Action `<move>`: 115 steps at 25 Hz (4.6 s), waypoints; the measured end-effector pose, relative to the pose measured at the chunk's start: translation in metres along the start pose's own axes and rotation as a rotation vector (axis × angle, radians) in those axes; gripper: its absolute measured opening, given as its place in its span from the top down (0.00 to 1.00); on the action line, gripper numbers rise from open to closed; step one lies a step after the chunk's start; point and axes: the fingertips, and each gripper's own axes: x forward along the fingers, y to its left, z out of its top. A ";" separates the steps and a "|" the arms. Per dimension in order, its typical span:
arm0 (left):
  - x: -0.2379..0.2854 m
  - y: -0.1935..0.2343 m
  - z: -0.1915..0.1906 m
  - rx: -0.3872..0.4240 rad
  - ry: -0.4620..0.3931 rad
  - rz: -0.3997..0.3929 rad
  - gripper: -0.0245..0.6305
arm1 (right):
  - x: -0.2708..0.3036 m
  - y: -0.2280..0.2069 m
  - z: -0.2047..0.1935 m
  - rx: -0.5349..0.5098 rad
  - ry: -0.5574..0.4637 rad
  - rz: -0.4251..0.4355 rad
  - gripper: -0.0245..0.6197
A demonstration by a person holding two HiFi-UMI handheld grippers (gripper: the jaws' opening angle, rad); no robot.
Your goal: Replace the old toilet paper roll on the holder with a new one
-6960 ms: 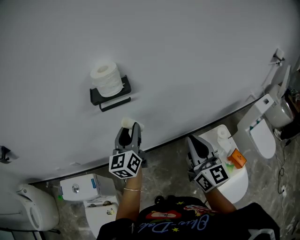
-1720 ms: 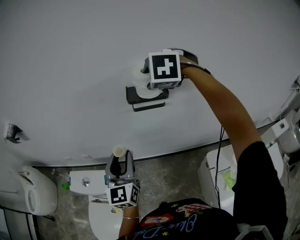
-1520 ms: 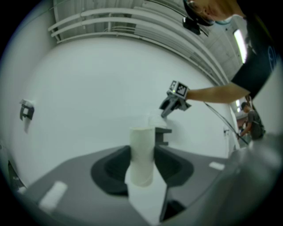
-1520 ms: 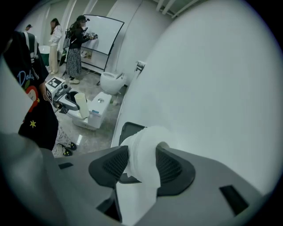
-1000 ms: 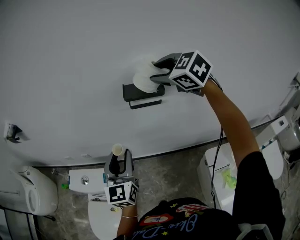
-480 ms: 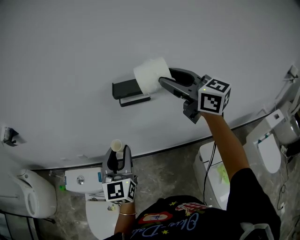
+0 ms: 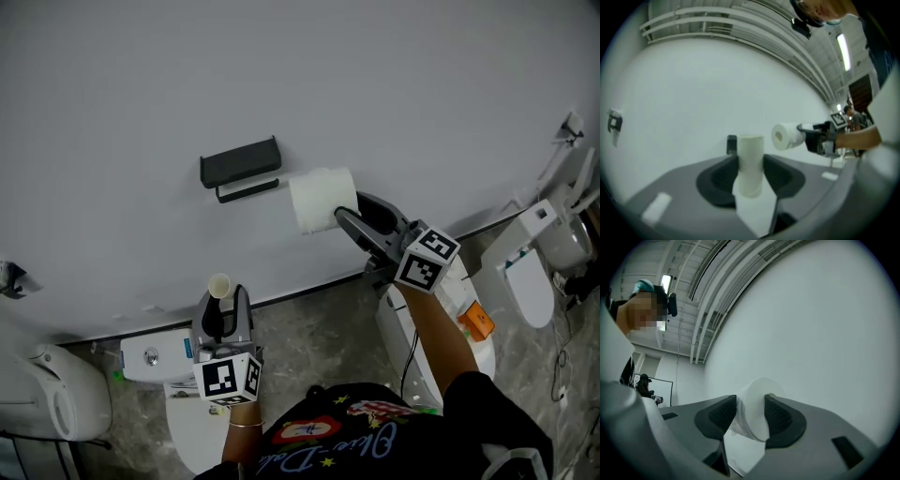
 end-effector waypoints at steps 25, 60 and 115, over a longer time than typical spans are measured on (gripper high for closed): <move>-0.021 0.044 -0.018 -0.003 0.062 0.094 0.72 | 0.060 -0.109 -0.054 0.406 -0.137 -0.231 0.71; -0.025 0.067 -0.023 -0.011 0.075 0.153 0.72 | 0.154 -0.066 -0.100 0.479 -0.078 -0.130 0.71; -0.051 -0.018 -0.043 0.017 0.123 -0.038 0.72 | -0.073 0.072 -0.130 -0.275 0.192 -0.328 0.94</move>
